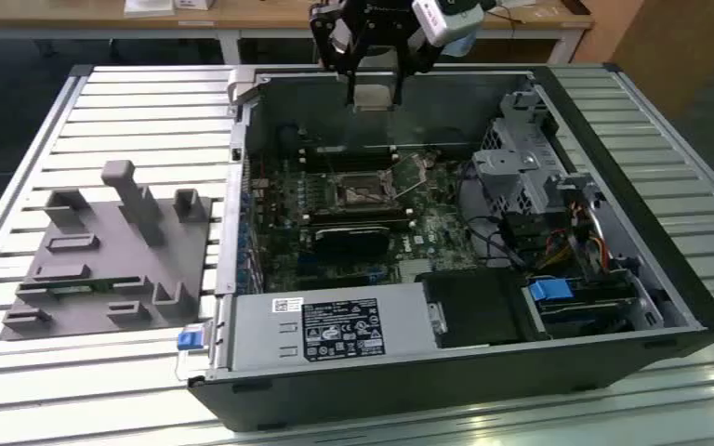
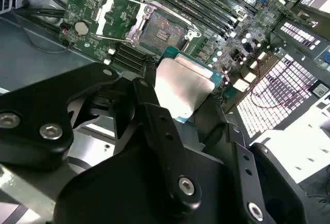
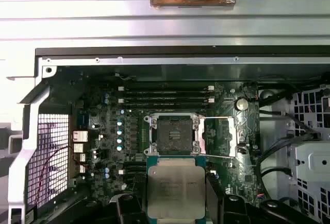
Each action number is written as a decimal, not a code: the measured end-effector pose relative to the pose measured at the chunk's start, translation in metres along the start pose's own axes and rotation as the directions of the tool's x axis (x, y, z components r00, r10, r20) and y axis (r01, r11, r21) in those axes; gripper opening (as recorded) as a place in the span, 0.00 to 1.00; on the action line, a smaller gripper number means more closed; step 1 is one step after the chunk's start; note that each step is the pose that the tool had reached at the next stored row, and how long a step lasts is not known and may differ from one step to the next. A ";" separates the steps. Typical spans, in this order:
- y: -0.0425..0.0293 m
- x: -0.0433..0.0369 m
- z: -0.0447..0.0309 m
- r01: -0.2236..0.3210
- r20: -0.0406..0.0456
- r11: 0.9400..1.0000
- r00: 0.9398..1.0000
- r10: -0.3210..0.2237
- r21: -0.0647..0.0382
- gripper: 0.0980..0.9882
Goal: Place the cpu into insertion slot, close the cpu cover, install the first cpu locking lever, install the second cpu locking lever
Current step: 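Place the cpu into insertion slot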
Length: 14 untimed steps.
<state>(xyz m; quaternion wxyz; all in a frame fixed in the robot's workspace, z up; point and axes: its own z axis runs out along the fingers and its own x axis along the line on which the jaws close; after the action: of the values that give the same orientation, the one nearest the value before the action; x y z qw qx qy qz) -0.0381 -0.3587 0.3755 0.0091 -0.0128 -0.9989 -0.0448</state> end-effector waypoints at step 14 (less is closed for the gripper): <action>-0.0001 0.0000 0.0010 0.000 0.001 1.000 1.000 0.000 0.000 0.49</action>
<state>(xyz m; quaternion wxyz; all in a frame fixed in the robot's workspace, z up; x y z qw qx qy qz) -0.0381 -0.3587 0.3745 0.0088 -0.0128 -0.9989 -0.0448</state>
